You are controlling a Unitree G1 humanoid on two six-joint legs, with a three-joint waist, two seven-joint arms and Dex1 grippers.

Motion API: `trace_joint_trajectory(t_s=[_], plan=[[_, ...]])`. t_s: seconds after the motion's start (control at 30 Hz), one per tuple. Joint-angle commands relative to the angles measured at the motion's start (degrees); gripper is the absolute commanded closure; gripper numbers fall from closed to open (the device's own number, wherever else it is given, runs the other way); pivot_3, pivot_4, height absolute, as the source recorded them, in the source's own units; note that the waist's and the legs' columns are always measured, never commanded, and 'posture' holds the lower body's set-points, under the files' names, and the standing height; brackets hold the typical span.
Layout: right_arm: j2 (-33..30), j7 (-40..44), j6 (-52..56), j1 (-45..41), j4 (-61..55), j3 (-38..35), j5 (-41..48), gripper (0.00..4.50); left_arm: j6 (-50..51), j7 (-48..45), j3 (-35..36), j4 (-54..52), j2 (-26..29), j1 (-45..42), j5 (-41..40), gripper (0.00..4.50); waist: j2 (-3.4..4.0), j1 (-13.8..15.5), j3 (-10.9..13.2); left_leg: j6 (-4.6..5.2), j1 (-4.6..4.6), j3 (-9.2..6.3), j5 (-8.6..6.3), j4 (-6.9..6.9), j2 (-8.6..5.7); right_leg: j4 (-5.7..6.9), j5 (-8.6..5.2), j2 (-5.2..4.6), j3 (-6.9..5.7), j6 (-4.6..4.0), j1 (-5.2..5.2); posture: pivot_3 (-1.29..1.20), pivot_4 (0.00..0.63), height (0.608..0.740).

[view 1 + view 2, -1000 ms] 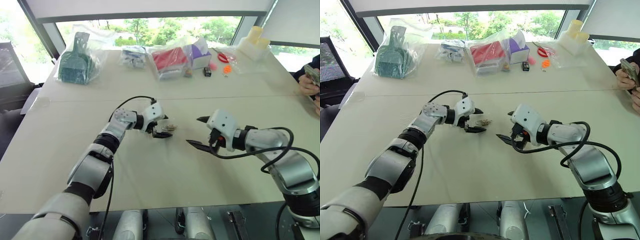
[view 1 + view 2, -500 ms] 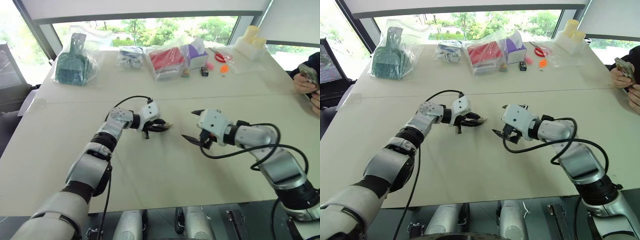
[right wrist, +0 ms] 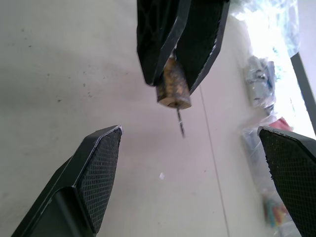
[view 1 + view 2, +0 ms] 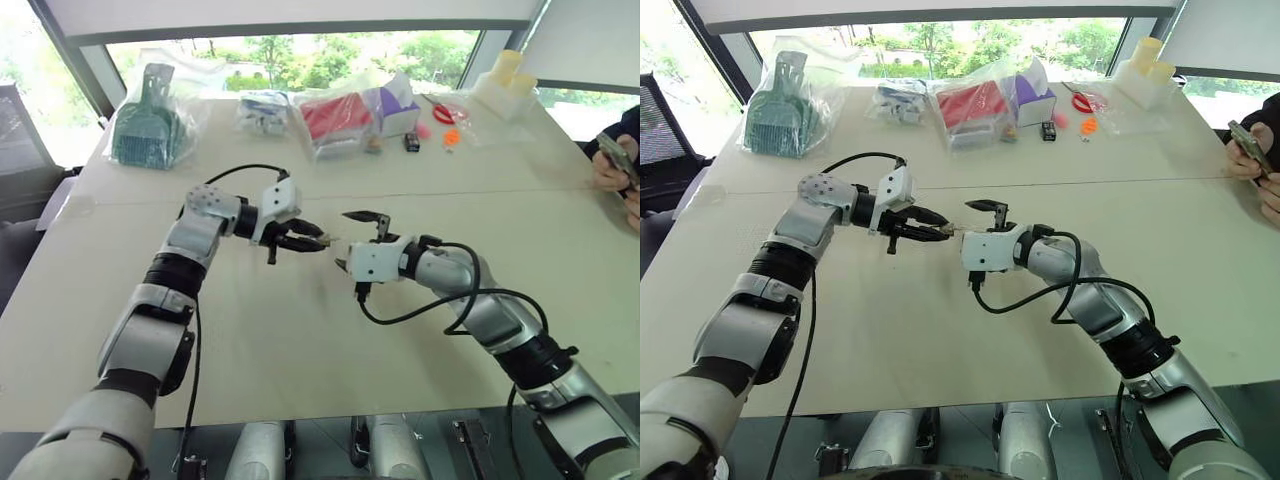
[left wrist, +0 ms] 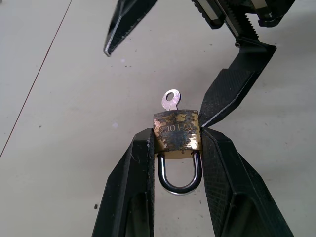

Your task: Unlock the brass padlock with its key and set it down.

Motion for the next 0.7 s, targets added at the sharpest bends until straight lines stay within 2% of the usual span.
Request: trace_joint_trajectory(t_s=[0.03,0.27,0.43,0.57,0.7], plan=[[1.1,-0.4,-1.8,-1.2,-0.7,-1.7,-0.7,0.83,0.4,0.0,0.3,-2.7,0.5,-0.2,-0.6,3.77,0.00,0.1,0.0,0.00,0.00,0.00,0.00,0.00,0.00,0.00,0.00,0.00,0.00,0.00,0.00,0.00,0.150,0.740],[2.0,0.9,-2.5,-1.4,-0.8,-2.1,-1.1,4.47,0.1,-0.3,-0.3,-4.4,0.2,0.6,-0.6,3.77,0.00,0.0,0.0,0.00,0.00,0.01,0.00,0.00,-0.01,-0.01,0.00,0.00,0.00,0.00,0.01,0.00,0.150,0.740],[2.5,4.1,-1.6,-1.7,-0.9,-2.4,0.6,4.47,-2.3,0.3,-0.8,-5.5,0.1,1.1,0.0,3.77,0.01,0.0,0.0,0.00,0.00,0.01,0.00,0.00,-0.01,0.00,0.00,0.00,0.01,0.00,0.01,0.00,0.150,0.740],[4.2,12.0,5.5,-2.9,-2.0,-3.7,7.7,4.47,-11.3,3.5,-1.7,-5.0,0.2,1.0,3.3,3.77,0.01,0.0,0.0,0.00,0.01,0.01,0.00,0.00,0.00,0.00,0.00,0.00,0.01,-0.01,0.01,0.00,0.150,0.740],[4.6,21.8,17.0,-7.0,-1.3,-3.5,13.2,4.47,-25.1,9.2,-2.8,-1.6,0.1,-0.1,7.9,3.77,0.01,0.0,0.0,0.00,0.01,0.01,0.00,0.00,0.00,0.00,0.01,0.00,0.01,-0.02,0.01,0.00,0.150,0.740]])
